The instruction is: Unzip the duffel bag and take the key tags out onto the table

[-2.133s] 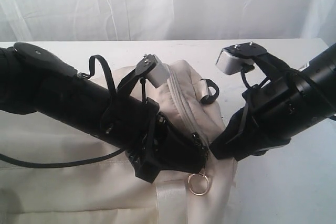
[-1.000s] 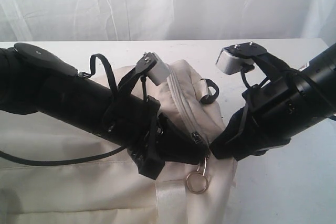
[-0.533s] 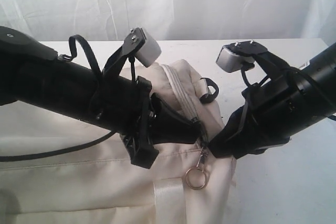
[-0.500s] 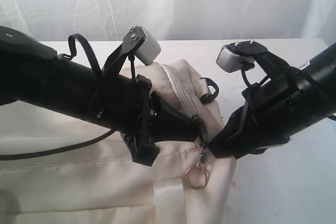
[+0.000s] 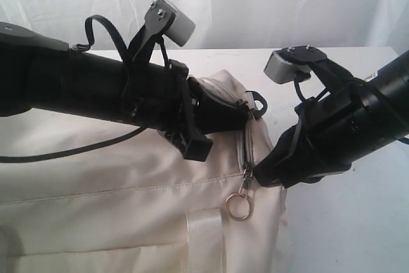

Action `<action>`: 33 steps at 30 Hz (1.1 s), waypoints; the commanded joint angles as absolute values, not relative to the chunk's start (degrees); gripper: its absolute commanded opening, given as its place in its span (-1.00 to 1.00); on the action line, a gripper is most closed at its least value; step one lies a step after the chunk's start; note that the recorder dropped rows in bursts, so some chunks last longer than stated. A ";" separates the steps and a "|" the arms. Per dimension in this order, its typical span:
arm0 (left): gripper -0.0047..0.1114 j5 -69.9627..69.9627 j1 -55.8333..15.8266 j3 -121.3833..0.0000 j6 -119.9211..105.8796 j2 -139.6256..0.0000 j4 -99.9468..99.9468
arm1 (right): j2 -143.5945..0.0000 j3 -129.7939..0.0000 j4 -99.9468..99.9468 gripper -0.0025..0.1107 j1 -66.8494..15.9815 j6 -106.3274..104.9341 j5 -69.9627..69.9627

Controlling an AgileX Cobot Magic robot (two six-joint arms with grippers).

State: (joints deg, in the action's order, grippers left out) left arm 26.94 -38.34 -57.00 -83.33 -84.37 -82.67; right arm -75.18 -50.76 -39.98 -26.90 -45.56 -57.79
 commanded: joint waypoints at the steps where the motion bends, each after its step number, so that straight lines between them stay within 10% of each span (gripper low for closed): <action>1: -0.92 23.17 -38.34 -59.48 -83.83 -83.21 -88.48 | -75.04 -50.63 -37.23 -0.96 -26.93 -46.39 -60.03; 33: -0.92 17.17 -29.85 -59.48 -81.03 -79.29 -88.79 | -75.04 -50.63 -33.59 -0.96 -26.93 -46.27 -60.11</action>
State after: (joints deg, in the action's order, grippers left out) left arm 14.51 -30.06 -59.28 -81.08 -79.68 -89.05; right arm -75.18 -50.99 -35.76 -26.90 -45.56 -58.02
